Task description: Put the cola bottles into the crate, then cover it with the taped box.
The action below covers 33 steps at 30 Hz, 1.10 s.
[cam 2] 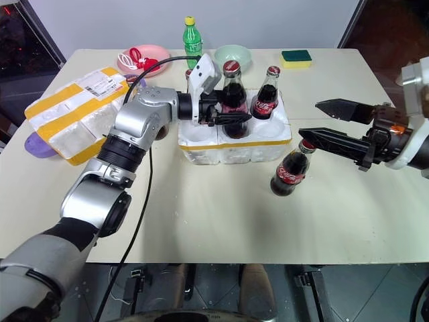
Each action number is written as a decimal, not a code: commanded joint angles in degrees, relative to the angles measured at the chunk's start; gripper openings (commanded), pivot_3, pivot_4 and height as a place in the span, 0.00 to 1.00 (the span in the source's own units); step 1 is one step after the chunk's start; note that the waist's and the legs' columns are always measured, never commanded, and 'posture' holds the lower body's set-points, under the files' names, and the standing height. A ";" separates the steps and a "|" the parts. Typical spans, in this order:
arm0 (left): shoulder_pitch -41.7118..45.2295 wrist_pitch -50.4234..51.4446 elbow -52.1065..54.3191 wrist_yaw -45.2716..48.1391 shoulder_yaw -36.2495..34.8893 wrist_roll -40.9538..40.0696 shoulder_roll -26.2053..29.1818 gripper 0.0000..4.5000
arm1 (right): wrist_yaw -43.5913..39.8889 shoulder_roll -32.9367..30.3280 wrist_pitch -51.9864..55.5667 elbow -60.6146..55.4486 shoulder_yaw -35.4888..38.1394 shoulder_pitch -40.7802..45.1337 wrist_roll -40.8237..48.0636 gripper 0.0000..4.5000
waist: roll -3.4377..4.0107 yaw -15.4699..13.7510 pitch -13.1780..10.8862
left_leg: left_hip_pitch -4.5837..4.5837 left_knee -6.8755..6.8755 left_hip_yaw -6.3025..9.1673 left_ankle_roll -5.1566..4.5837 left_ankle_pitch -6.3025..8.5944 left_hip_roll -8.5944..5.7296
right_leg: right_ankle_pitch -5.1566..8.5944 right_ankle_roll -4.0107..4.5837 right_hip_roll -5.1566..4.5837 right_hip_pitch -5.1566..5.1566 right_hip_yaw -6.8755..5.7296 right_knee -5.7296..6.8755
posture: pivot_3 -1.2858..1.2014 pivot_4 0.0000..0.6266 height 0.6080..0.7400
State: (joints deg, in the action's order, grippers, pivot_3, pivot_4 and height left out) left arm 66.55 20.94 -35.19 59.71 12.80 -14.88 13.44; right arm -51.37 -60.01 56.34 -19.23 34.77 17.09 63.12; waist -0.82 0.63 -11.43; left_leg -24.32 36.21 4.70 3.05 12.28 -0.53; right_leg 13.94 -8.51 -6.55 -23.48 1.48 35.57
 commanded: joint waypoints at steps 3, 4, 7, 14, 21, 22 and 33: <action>1.80 -1.78 1.43 3.66 -0.45 1.07 -0.26 0.64 | 0.24 0.00 -2.35 -0.20 0.49 0.38 -0.59 1.00 | 0.01 0.03 0.00 | 0.00 -0.05 0.01 0.00 0.00 0.00 | 0.00 0.00 0.00 -0.04 0.00 0.03 | 0.52 0.24 0.99; 1.78 -1.84 0.44 3.85 -0.23 1.42 -0.88 0.64 | 0.14 -0.09 -2.61 -0.05 0.11 0.48 -0.85 1.00 | 0.02 0.00 0.00 | 0.01 -0.05 0.02 0.00 0.00 0.00 | 0.00 0.00 0.00 -0.04 -0.01 0.06 | 0.52 0.24 0.99; 1.94 -3.55 -4.69 2.49 0.53 4.14 -3.14 0.64 | -0.55 -0.51 -3.66 0.22 -1.63 0.99 -2.07 1.00 | 0.01 -0.04 0.00 | 0.01 -0.03 0.02 0.00 0.00 0.00 | 0.00 0.00 0.00 -0.02 -0.01 0.06 | 0.52 0.24 0.99; 1.26 -4.54 -7.24 -0.41 -1.09 6.60 -3.86 1.00 | -0.97 -0.11 -5.83 1.19 -5.87 3.57 -4.94 1.00 | 0.01 0.00 0.00 | 0.02 -0.01 0.03 0.00 0.00 -0.01 | 0.00 -0.01 0.00 -0.02 -0.01 0.09 | 0.52 0.24 0.99; -8.81 15.66 26.48 0.66 -13.83 -9.89 6.29 1.00 | -1.50 0.84 -6.54 1.26 -7.82 4.15 -5.60 1.00 | 0.02 0.56 0.00 | 0.02 -0.06 0.05 0.00 0.00 0.01 | 0.01 0.01 0.00 -0.19 0.01 0.37 | 0.52 0.24 0.99; -10.73 19.48 31.62 -0.04 -16.31 -12.86 8.53 1.00 | -1.69 0.87 -6.64 1.22 -7.82 3.93 -5.65 1.00 | 0.03 0.65 0.00 | 0.02 -0.05 0.05 0.00 0.00 0.02 | 0.02 0.02 0.01 -0.21 0.01 0.43 | 0.52 0.24 0.99; -33.99 31.75 52.11 -22.22 -30.76 -12.27 23.59 1.00 | -3.53 -0.73 -6.83 1.21 -6.33 3.07 -6.58 1.00 | -0.02 -0.47 0.00 | 0.49 0.05 0.06 0.02 -0.01 0.02 | 0.05 0.05 0.00 0.34 0.02 0.39 | 0.52 0.24 0.99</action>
State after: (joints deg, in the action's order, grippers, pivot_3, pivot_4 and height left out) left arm 31.22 52.70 14.67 41.10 -15.56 -27.66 37.30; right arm -54.40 -59.56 50.44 -17.14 25.77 19.95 56.42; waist -0.84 0.17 -11.43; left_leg -23.84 36.26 4.77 3.07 12.27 -0.51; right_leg 13.98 -8.46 -6.54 -23.14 1.49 35.96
